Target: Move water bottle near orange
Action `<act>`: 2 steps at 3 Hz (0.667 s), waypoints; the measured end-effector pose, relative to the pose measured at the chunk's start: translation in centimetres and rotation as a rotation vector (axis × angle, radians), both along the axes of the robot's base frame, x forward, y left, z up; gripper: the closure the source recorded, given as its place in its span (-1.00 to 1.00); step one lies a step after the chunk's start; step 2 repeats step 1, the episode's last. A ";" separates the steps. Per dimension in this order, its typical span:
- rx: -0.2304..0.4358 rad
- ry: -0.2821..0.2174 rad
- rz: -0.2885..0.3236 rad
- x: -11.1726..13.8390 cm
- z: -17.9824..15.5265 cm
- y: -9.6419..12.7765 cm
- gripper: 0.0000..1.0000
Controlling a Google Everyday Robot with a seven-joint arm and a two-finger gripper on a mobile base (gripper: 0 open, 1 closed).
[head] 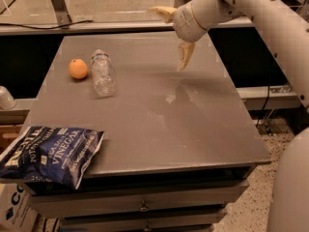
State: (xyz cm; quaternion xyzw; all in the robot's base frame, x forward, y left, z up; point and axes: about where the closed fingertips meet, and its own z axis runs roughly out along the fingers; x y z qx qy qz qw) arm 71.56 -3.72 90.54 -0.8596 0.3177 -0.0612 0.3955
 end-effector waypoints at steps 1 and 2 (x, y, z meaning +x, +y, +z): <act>0.000 0.000 0.000 0.0 0.0 0.0 -1.00; 0.000 0.000 0.000 0.0 0.0 0.0 -1.00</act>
Offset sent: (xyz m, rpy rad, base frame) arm 0.0000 0.0000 0.0000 0.0000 0.0000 0.0000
